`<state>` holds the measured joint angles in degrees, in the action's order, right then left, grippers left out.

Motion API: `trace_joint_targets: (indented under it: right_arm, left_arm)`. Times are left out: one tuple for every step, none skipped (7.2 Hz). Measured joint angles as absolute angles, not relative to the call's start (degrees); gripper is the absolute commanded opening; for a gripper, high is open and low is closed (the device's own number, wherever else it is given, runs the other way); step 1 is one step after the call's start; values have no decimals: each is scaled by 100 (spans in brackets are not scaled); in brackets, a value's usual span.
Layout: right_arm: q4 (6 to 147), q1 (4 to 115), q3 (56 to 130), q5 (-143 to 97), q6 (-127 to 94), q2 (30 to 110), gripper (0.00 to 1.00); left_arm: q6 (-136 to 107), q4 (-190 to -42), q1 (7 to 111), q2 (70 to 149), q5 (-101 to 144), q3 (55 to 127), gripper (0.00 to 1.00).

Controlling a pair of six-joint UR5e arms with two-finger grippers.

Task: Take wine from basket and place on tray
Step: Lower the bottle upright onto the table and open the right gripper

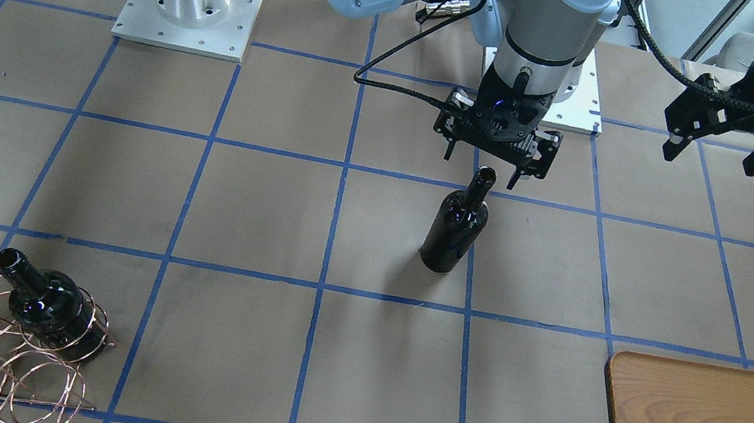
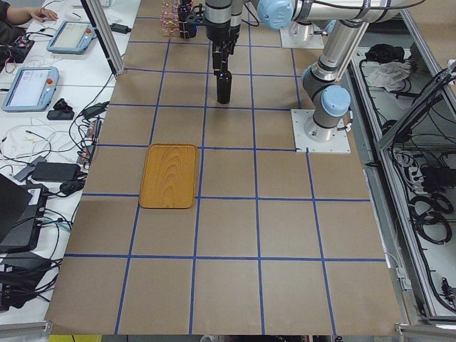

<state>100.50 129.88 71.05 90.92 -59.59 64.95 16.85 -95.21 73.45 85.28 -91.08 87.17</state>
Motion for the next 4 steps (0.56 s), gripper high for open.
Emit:
trace_joint_targets:
  right_arm:
    - [9848,12837,7124,9093,-5733,6768,100]
    - [9469,12536,7161,9075,-5290,7095,100]
    - [9111,12141,7269,9047,-4737,7432,100]
    - [8845,11690,7435,9034,-4123,7762,100]
  left_arm:
    - [1677,-9510,7349,8522,-9012,8713,100]
    - [1643,-9517,7383,8502,-8977,8712,100]
    - [1591,-9542,7481,8462,-8952,8712,100]
    - [1490,-9562,7682,8429,-8938,8715,100]
